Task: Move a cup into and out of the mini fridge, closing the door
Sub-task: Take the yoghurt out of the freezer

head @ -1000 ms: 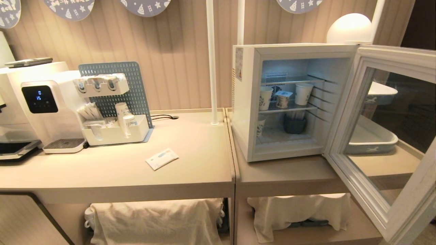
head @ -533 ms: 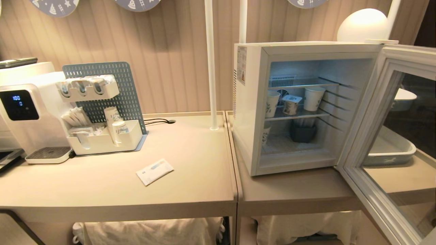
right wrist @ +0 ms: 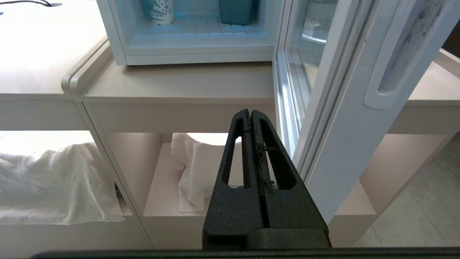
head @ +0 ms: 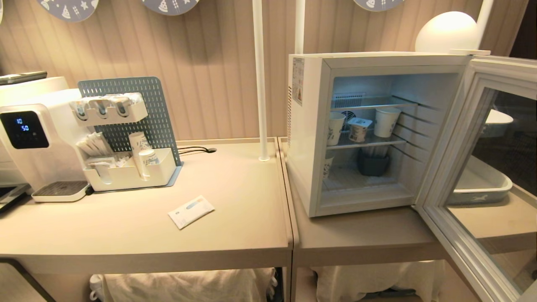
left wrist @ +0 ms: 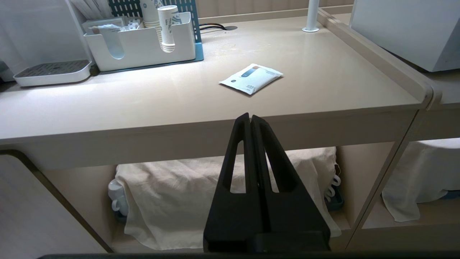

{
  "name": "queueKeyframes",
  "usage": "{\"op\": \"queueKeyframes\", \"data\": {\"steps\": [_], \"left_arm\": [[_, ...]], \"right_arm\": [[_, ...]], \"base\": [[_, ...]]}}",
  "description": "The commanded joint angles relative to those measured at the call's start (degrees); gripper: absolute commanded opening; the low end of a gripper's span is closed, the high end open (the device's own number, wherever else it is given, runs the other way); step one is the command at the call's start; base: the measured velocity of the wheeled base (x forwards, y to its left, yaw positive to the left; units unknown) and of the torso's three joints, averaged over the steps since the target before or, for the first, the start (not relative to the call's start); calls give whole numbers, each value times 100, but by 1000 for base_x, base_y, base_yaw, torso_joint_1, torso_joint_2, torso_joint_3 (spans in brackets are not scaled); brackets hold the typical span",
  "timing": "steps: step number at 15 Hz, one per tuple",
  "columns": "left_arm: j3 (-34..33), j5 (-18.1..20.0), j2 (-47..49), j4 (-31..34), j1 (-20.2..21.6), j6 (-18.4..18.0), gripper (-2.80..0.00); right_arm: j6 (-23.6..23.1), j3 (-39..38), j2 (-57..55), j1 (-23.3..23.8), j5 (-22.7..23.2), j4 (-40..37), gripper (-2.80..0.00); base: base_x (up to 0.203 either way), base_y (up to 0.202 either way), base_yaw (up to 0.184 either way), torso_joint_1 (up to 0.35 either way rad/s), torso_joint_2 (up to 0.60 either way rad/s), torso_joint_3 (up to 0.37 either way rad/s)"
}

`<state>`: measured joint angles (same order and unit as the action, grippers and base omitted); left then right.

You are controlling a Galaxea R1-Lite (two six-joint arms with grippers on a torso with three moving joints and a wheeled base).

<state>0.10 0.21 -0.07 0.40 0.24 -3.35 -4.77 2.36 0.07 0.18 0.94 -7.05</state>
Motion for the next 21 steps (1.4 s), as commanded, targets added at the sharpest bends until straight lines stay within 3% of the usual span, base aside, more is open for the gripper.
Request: {"op": "queueKeyframes", "data": {"steps": [1,7,14,17,21], "left_arm": [[-1,-3,7,-5,2,-11,-280],[-1,-12,7,-13,2,-52,-280],[-1,-3,7,4,2,-51,-280],[-1,6,7,4,2,-15,-280],[-1,6,7,4,2,1,-280]], "right_arm": [[-7,1,1,-1,3,1,-280],[-7,1,1,-1,3,1,-280],[11,1,1,-1,-6,0,-280],[49,60,1,0,-6,28,-280],[-30,1457,-671,6,342,111,-280]], "base": [[0,0,0,0,0,0],[0,10,1,0,-1,0],[0,171,0,1,3,1],[0,33,-1,1,2,0],[0,0,0,0,0,0]]}}
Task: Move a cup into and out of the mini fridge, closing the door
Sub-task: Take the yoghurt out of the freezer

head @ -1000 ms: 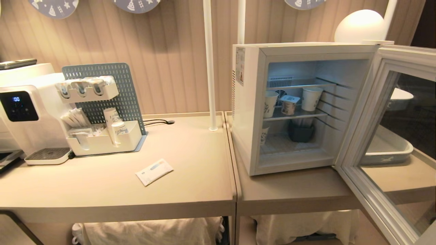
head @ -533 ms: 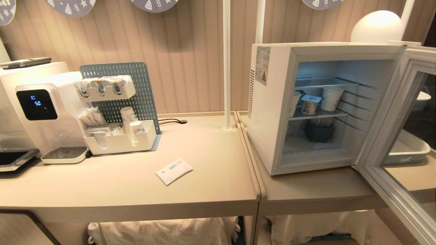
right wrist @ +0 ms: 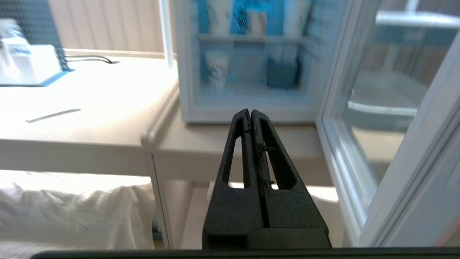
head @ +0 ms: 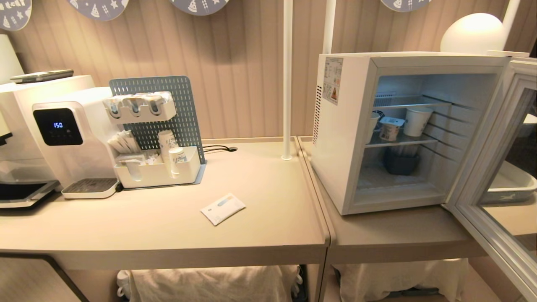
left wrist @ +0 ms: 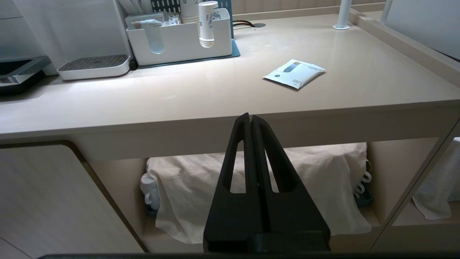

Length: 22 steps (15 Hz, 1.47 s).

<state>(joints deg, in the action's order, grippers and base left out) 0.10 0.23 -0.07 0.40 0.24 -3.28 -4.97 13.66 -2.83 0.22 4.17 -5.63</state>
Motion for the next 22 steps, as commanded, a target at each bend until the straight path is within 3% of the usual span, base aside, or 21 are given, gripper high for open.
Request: {"op": "queueKeyframes", "data": {"steps": [1,7,10,18,22], "left_arm": [[-1,-5,7,-5,2,4,-280],[-1,-5,7,-5,2,29,-280],[-1,-5,7,-5,2,20,-280],[-1,-5,7,-5,2,38,-280],[-1,-6,7,-5,2,47,-280]], "right_arm": [[-55,649,-853,3,103,-133,-280],[-262,2146,-3991,-12,585,-326,-280],[-284,2451,-5286,-115,677,46,-280],[68,2584,-8527,-215,646,2938,-280],[197,2702,-9856,-215,186,4805,-280]], "base": [[0,0,0,0,0,0],[0,0,0,0,0,0],[0,0,0,0,0,0],[0,0,0,0,0,0],[0,0,0,0,0,0]]}}
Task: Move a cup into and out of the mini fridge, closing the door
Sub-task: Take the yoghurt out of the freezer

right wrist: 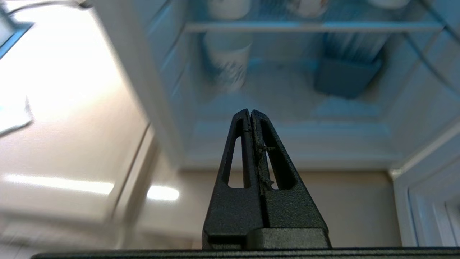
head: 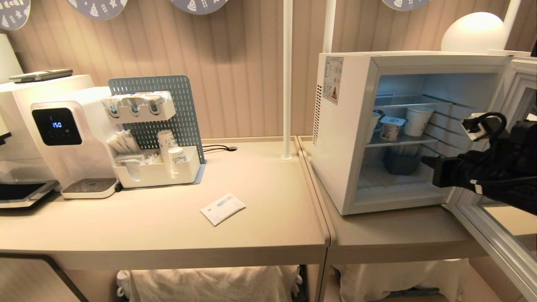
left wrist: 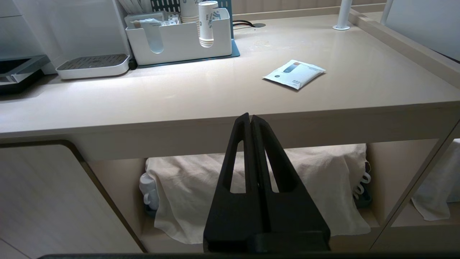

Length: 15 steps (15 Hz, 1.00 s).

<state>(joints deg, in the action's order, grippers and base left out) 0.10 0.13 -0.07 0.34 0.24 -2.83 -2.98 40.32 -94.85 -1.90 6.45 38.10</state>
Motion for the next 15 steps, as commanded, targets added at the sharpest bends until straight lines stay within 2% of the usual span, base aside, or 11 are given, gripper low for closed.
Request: {"op": "queueKeyframes", "data": {"steps": [1,2,7,15], "left_arm": [[-1,4,7,1,2,10,-280],[-1,-5,7,1,2,19,-280],[-1,-5,7,-4,2,37,-280],[-1,-5,7,-8,2,63,-280]], "right_arm": [[3,83,-880,-3,-215,756,-280],[10,227,-1107,-3,-401,970,0],[54,1178,-1750,73,-571,985,0],[67,2285,-2589,167,-852,959,0]], "base": [[0,0,0,0,0,0],[0,0,0,0,0,0],[0,0,0,0,0,0],[0,0,0,0,0,0]]}}
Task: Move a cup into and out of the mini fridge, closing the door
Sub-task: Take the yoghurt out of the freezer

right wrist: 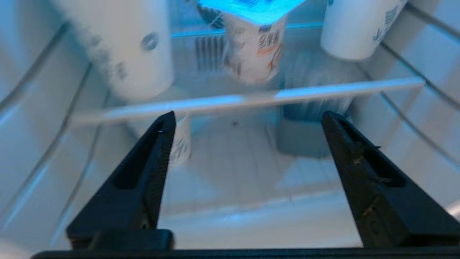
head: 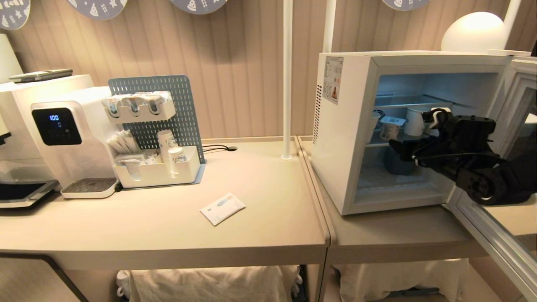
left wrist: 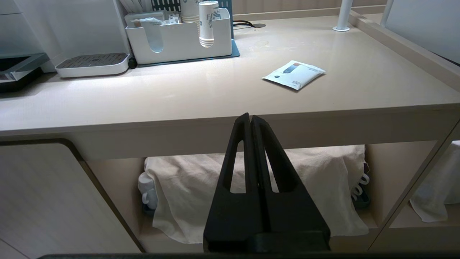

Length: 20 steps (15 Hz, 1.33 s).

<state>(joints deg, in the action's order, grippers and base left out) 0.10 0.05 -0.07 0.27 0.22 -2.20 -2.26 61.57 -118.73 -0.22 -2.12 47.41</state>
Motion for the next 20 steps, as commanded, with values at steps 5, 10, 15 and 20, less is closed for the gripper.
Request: {"op": "queueKeyframes", "data": {"steps": [5,10,15,20], "left_arm": [[-1,-5,7,0,4,9,-280],[-1,-5,7,0,4,26,-280],[-1,-5,7,0,4,35,-280],[-1,-5,7,0,4,35,-280]], "right_arm": [[-3,1148,-791,-3,-38,-306,0],[-3,2120,-1469,39,-182,-622,0],[1,3192,-2009,169,-315,-1145,0],[32,4099,-2421,229,-324,-1671,0]], "base": [[0,0,0,0,0,0],[0,0,0,0,0,0],[0,0,0,0,0,0],[0,0,0,0,0,0]]}}
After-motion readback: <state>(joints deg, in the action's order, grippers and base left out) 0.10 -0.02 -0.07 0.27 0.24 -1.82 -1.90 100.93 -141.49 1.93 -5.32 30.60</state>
